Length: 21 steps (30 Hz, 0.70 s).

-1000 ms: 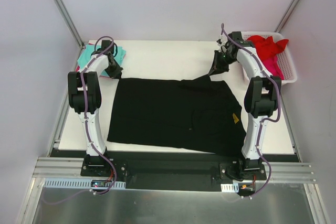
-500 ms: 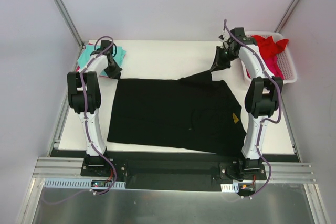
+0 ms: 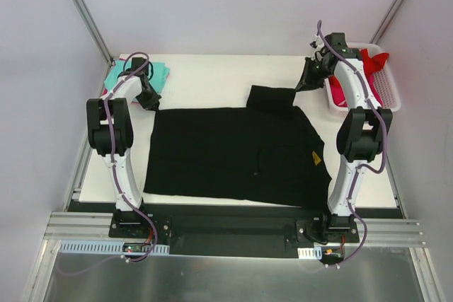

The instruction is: Fold and stack the t-shirts

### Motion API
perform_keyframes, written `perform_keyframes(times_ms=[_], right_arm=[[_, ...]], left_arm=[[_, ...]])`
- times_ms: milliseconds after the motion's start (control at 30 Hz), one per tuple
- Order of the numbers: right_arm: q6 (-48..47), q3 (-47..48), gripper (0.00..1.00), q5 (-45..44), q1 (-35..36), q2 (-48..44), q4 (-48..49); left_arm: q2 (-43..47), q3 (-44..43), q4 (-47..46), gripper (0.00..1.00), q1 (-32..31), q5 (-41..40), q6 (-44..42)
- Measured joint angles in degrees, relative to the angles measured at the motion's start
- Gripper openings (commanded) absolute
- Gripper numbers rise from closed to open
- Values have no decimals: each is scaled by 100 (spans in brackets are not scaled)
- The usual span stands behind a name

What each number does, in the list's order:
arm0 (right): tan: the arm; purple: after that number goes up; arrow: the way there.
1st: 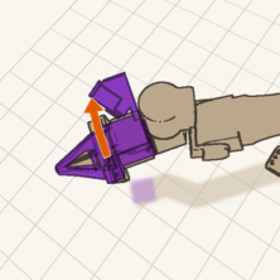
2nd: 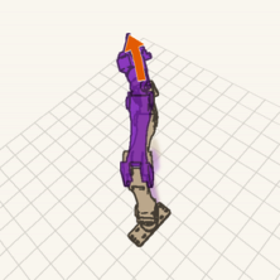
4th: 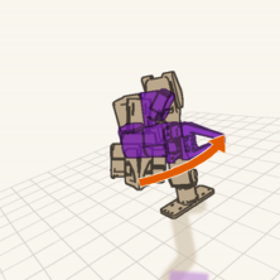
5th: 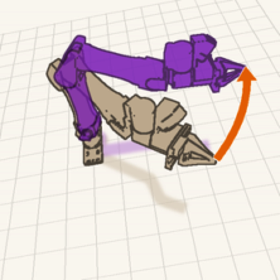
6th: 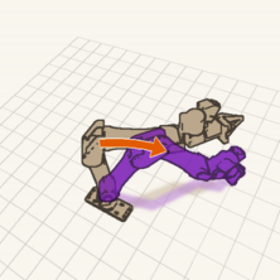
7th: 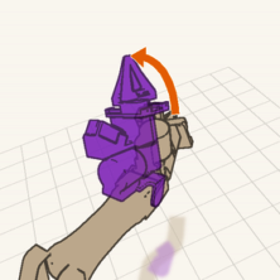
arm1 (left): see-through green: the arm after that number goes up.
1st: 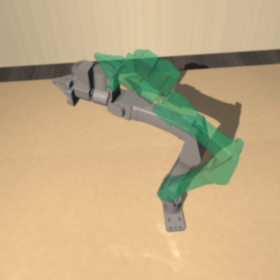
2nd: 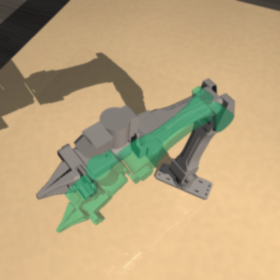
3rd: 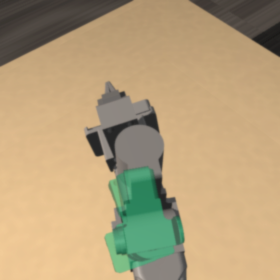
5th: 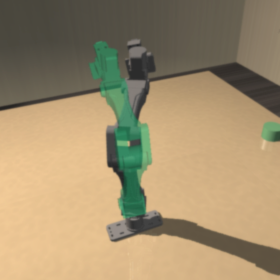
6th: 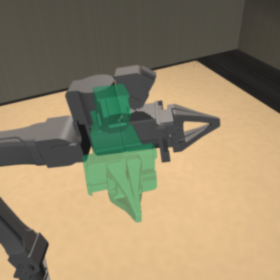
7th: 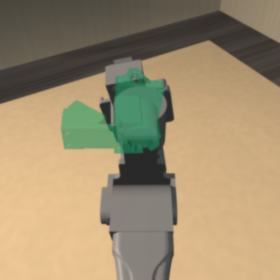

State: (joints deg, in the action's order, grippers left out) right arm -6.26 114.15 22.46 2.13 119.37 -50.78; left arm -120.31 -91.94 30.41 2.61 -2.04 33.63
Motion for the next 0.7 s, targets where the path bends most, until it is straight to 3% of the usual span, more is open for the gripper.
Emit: perform_keyframes(times_ms=[700], right_arm=[[125, 846, 1, 315, -431, -181, -74]], left_arm=[[44, -358, 39, 0, 46, -17, -2]])
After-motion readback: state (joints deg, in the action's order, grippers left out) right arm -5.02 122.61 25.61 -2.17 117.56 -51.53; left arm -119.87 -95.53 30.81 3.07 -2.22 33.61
